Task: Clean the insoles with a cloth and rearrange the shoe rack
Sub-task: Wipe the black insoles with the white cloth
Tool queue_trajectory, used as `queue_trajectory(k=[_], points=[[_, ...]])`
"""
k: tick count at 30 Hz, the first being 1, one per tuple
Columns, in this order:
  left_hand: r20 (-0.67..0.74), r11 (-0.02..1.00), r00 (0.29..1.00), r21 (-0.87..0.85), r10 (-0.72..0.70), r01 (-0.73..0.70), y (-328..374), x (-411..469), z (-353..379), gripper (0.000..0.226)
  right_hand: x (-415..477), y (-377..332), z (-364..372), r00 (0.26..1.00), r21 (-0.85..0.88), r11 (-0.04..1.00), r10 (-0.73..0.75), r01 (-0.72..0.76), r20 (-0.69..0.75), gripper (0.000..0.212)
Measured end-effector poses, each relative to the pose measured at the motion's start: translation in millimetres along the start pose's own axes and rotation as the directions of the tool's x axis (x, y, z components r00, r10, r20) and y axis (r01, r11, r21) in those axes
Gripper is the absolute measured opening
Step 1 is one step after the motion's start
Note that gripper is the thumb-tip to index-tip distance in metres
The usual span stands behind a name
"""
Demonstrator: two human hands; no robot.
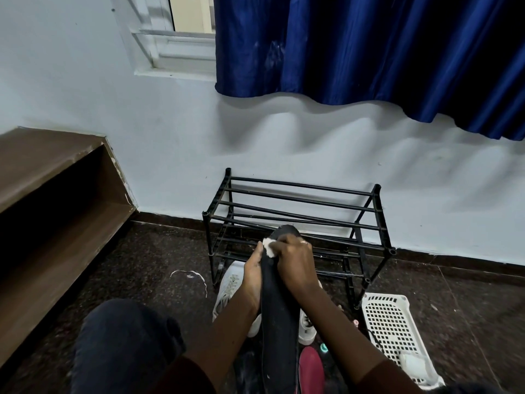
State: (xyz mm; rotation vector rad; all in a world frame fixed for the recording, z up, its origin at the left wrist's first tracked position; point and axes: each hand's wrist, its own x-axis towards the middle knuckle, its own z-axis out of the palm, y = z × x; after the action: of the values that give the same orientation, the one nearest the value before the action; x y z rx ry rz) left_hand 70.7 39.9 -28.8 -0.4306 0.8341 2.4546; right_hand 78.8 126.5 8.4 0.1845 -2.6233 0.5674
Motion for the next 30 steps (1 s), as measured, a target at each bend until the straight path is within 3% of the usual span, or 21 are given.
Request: queue_trajectory(k=[3,8,12,19,24,30], points=[[-0.008,0.999,1.0,0.046,-0.001,0.001,4,1,-3,0.066,-25,-2,5,0.998,0.015,0.998,-0.065,0.065,-0.017,0.029],[-0.14,0.998,0.989,0.052,0.046,-0.039,10,0,1,0.061,-58,-7,2,0.989,0.121,0.983,-0.126,0.135,-0.08,0.027],[-0.132,0.998,0.99,0.037,0.053,-0.049,11,-1,4,0.067,-62,-5,2,0.977,0.094,0.978,-0.177,0.189,-0.12,0.029],[-0.012,1.0,1.0,0.02,0.023,-0.023,7,-10,9,0.058,-13,-1,-3,0.996,-0.185,0.981,-0.07,0.057,-0.06,0.016],[-0.003,0.999,1.0,0.039,0.025,-0.025,4,-11,12,0.05,11,2,-7,0.995,-0.157,0.983,0.096,-0.093,0.014,0.019],[-0.004,0.998,0.999,0.053,0.045,-0.044,7,-8,7,0.064,-21,-2,-4,0.998,-0.164,0.986,0.029,-0.037,-0.048,0.023]])
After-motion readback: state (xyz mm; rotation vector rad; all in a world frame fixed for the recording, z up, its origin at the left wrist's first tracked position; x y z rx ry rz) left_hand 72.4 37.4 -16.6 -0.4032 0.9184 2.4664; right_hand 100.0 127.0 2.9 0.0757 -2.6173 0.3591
